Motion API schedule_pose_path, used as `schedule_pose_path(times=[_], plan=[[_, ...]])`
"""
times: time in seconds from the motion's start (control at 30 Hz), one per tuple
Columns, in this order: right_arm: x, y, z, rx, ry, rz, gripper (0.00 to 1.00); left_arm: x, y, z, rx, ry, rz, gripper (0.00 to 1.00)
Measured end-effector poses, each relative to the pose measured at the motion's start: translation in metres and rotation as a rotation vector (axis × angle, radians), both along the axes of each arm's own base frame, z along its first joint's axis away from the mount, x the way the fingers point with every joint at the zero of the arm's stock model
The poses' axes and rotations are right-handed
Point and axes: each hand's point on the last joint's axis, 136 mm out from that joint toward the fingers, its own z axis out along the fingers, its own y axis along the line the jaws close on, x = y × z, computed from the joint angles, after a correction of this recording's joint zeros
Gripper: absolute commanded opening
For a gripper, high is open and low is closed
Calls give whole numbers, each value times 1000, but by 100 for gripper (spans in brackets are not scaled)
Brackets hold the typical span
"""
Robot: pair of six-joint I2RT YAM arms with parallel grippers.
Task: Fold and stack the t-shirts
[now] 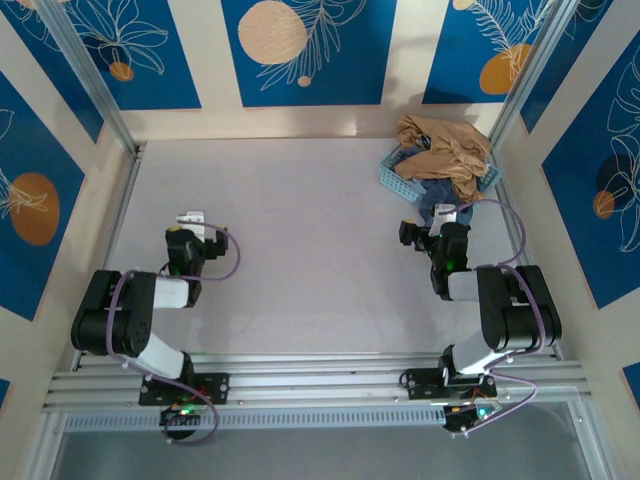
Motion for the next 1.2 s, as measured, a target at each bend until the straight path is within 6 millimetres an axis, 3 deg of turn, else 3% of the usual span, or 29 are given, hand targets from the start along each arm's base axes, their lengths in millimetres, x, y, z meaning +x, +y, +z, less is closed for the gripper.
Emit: schedule_pose_path(times=[0.07, 0.13, 0.2, 0.27, 0.37, 0.43, 0.47, 0.5, 0.57, 0.73, 0.8, 0.9, 1.0, 1.07, 1.1, 1.2], plan=[[-3, 2, 1, -17, 25, 1, 99, -2, -1, 0, 3, 17, -4, 100], [-3, 10, 22, -52, 23, -8, 99, -6, -3, 8, 19, 36, 1, 100], [2, 18, 70, -24, -45, -28, 99, -8, -10, 35, 39, -19, -5, 100], [12, 14, 129, 98, -73, -110, 99, -9, -15, 73, 14, -98, 21, 100], [32, -23, 229, 282, -149, -238, 99, 0, 1, 133, -155, -70, 209, 100], [47, -52, 271, 347, -168, -312, 99, 16, 12, 188, -276, -107, 291, 100], [55, -63, 280, 360, -160, -341, 100, 23, 14, 206, -319, -118, 302, 100], [67, -72, 282, 366, -130, -365, 99, 30, 11, 220, -367, -118, 296, 100], [90, -82, 268, 368, -49, -382, 97, 43, 1, 225, -442, -84, 266, 98], [137, -103, 173, 382, 282, -419, 97, 48, -57, 165, -535, 195, 135, 93], [143, -109, 138, 408, 391, -423, 93, 41, -80, 147, -543, 284, 81, 91], [146, -110, 96, 461, 523, -413, 90, 27, -111, 139, -551, 361, -3, 90], [147, -110, 79, 494, 589, -406, 82, 15, -132, 137, -560, 387, -64, 89], [152, -108, 76, 507, 601, -396, 72, 5, -139, 132, -568, 410, -80, 88], [155, -107, 76, 510, 602, -389, 62, 0, -141, 128, -568, 424, -81, 88], [160, -106, 76, 521, 599, -377, 20, -8, -144, 120, -566, 455, -80, 86]])
